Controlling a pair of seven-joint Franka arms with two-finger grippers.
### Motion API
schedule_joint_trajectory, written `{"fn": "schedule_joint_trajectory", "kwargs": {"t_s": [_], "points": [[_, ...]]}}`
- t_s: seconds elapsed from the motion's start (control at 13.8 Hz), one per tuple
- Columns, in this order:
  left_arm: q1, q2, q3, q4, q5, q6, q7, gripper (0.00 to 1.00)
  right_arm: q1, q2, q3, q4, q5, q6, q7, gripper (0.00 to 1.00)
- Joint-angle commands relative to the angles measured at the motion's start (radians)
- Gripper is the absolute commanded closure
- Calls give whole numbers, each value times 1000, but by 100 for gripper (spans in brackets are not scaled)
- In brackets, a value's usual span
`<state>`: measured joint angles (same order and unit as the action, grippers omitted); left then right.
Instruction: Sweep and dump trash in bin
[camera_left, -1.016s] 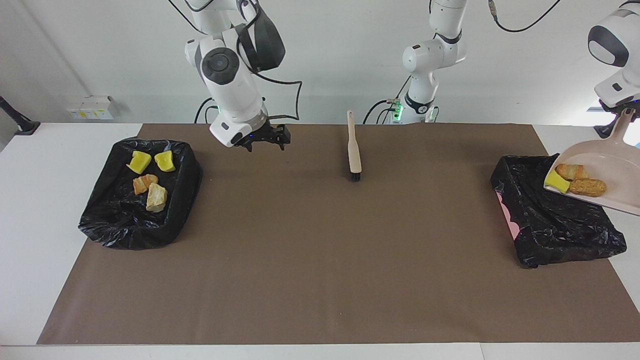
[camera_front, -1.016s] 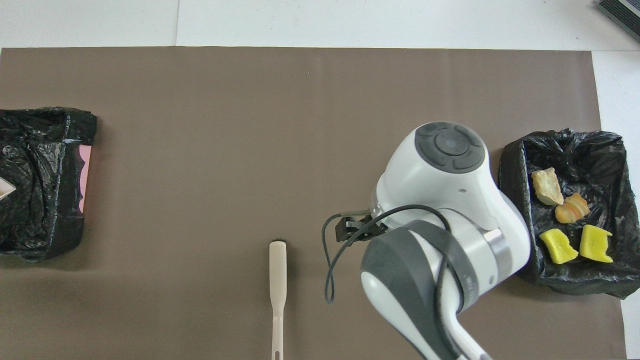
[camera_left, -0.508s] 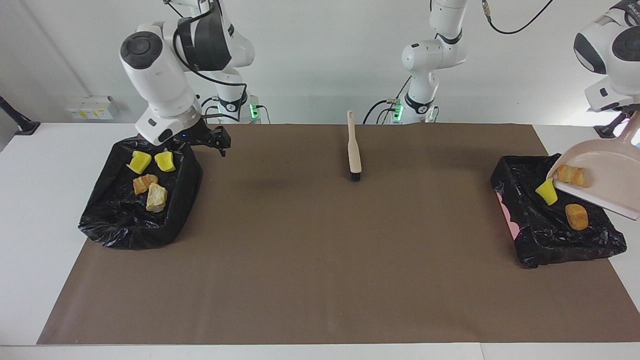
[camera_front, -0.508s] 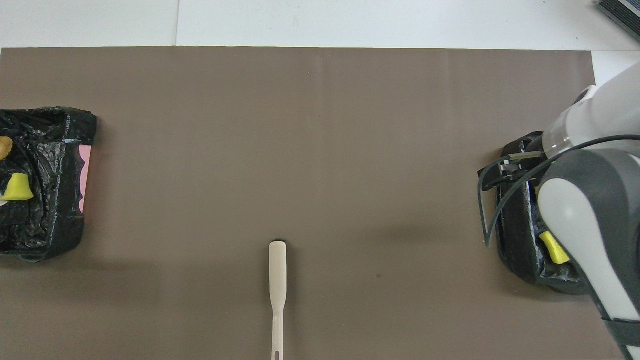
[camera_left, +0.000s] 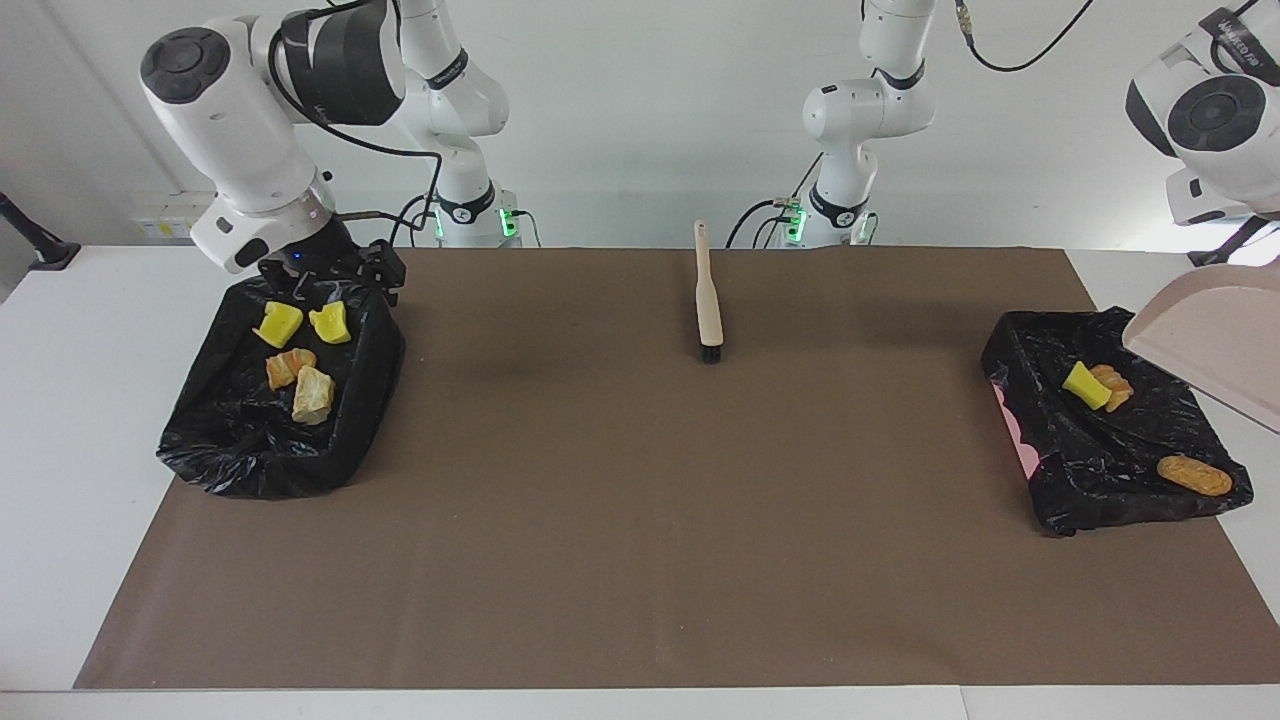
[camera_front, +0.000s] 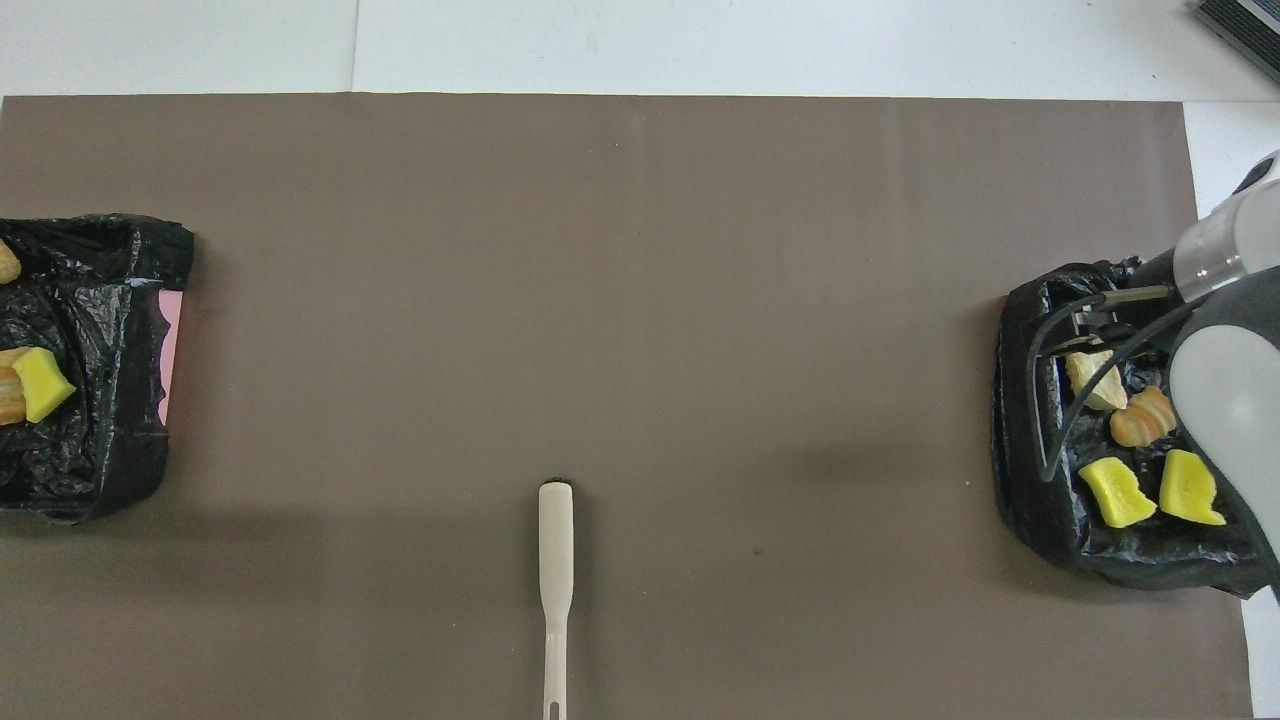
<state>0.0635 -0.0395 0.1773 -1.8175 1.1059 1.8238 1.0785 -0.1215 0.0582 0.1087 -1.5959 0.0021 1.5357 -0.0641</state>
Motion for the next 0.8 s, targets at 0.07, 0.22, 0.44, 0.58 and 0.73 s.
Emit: {"fn": "schedule_joint_trajectory", "kwargs": {"t_s": [0.07, 0.22, 0.44, 0.58, 0.73], "points": [[-37, 15, -1, 90, -38, -69, 34, 100, 138, -1, -142, 70, -7, -57, -28, 0], [-37, 15, -1, 151, -253, -105, 26, 100, 163, -12, -166, 70, -13, -63, -31, 0], [-37, 3, -2, 195, -492, -201, -29, 100, 152, -47, -167, 28, -5, -65, -36, 0], [-54, -3, -36, 191, -573, -283, -199, 100, 152, -63, -167, 16, -4, -66, -28, 0], [-73, -22, -64, 172, -699, -317, -390, 100, 160, -69, -165, 7, -2, -78, 3, 0]]}}
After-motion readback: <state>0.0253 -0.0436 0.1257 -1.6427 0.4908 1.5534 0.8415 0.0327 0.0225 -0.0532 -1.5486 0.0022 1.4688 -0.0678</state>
